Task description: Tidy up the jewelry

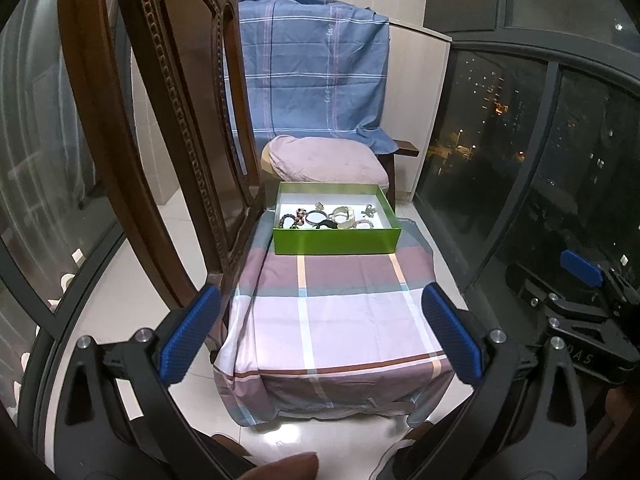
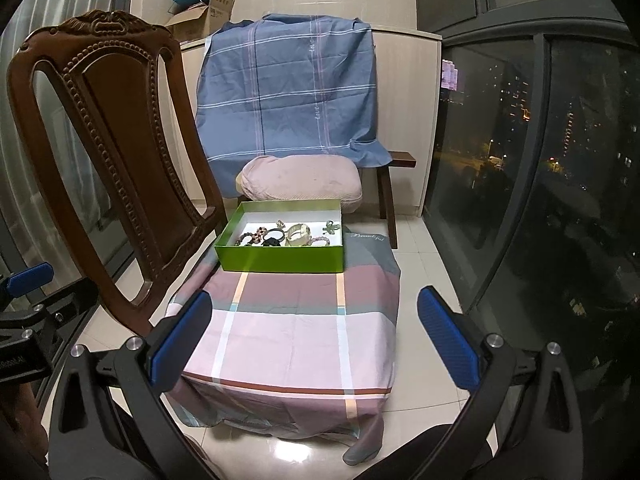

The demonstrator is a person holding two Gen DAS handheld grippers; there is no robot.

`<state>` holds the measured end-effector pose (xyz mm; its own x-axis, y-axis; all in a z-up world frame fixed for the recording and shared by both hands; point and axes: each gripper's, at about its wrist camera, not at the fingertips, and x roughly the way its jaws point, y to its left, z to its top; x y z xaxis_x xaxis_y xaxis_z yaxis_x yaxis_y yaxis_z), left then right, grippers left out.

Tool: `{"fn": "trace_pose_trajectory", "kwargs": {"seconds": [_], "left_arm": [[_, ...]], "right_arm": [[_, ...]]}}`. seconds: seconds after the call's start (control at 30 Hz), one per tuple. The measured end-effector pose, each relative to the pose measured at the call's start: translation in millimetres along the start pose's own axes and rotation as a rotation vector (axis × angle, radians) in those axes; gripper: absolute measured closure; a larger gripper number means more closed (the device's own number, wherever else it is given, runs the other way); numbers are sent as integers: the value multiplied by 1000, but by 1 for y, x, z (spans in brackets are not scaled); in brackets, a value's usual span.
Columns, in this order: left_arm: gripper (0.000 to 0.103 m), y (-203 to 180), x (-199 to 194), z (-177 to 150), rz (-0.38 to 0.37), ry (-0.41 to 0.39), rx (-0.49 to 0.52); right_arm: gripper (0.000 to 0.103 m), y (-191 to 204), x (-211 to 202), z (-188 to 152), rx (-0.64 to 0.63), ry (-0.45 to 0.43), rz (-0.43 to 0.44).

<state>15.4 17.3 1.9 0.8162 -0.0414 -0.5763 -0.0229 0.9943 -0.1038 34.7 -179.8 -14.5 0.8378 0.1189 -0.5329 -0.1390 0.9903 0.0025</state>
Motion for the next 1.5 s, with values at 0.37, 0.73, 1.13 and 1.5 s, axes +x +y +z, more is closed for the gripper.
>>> {"fn": "trace_pose_trajectory", "kwargs": {"seconds": [0.37, 0.73, 1.13, 1.5], "left_arm": [[4, -3, 1, 1, -10, 3, 4], [4, -9, 1, 1, -16, 8, 11], [4, -9, 1, 1, -13, 8, 12], [4, -11, 0, 2, -15, 11, 14]], "right_arm": [[3, -1, -1, 1, 1, 1, -1], [3, -2, -1, 3, 6, 4, -1], [3, 1, -1, 5, 5, 1, 0], [3, 2, 0, 6, 3, 1, -1]]}}
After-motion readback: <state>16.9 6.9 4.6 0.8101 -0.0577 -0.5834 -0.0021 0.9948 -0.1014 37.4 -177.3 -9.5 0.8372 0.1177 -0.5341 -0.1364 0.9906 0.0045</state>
